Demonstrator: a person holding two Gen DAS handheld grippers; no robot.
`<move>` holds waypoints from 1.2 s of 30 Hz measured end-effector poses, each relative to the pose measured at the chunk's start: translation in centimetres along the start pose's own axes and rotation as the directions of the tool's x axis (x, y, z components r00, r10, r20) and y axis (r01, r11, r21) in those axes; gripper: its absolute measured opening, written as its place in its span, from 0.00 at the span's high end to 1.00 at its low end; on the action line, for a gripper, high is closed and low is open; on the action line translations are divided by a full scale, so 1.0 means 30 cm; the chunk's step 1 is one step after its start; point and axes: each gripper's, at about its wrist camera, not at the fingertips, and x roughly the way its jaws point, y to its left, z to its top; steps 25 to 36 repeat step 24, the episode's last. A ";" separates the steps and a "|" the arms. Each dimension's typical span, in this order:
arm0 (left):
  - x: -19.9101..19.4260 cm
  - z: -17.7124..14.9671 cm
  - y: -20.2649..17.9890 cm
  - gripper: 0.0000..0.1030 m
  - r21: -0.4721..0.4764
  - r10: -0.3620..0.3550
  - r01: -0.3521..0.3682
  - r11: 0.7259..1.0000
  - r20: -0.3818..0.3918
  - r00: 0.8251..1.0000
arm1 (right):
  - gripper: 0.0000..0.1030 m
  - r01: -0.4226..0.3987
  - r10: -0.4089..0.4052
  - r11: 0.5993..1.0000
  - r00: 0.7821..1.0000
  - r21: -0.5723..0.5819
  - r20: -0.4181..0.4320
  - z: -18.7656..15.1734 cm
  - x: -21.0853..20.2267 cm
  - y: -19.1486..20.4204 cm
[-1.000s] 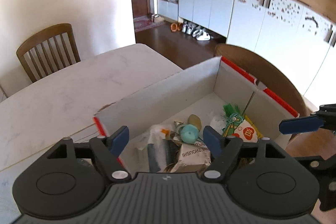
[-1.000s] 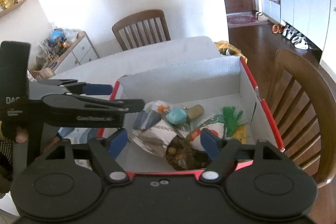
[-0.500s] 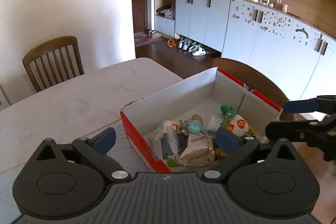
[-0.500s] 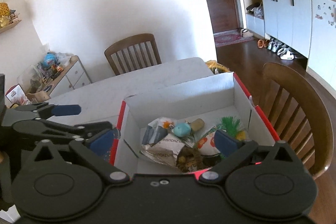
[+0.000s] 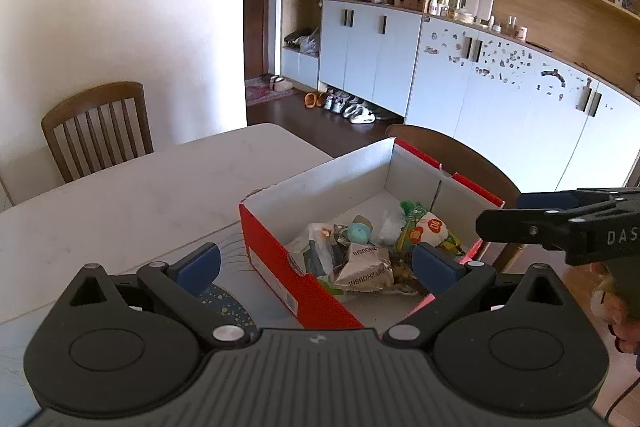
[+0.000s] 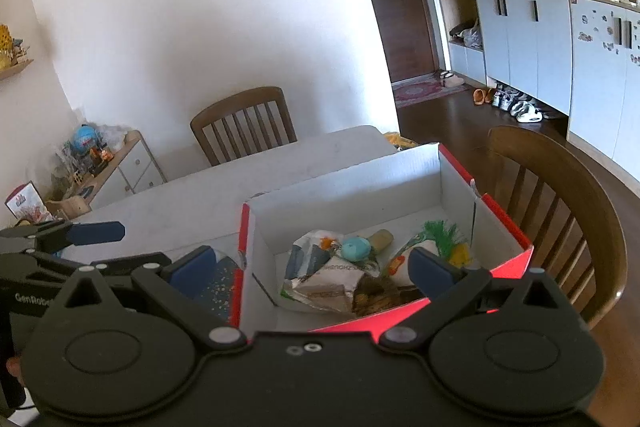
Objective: Organize objects
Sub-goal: 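Withdraw both tools up and away from the box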
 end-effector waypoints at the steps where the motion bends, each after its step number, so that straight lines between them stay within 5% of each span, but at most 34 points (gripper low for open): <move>1: -0.008 -0.003 0.001 0.00 0.001 -0.001 0.001 1.000 0.004 1.000 | 0.01 0.000 0.000 1.000 1.000 0.005 0.004 -0.004 -0.003 0.005; 13: -0.053 -0.044 0.034 0.00 0.003 0.020 -0.020 1.000 0.029 0.999 | 0.01 0.024 -0.025 0.999 1.000 0.040 0.018 -0.047 -0.027 0.059; 18: -0.060 -0.055 0.052 0.00 -0.010 0.081 -0.081 0.997 0.038 0.996 | 0.01 0.031 -0.032 0.999 0.999 0.044 0.010 -0.062 -0.024 0.078; 36: -0.069 -0.063 0.098 0.00 -0.052 0.065 -0.063 0.997 0.022 0.998 | 0.01 0.026 -0.027 0.999 1.000 0.038 0.008 -0.068 -0.014 0.107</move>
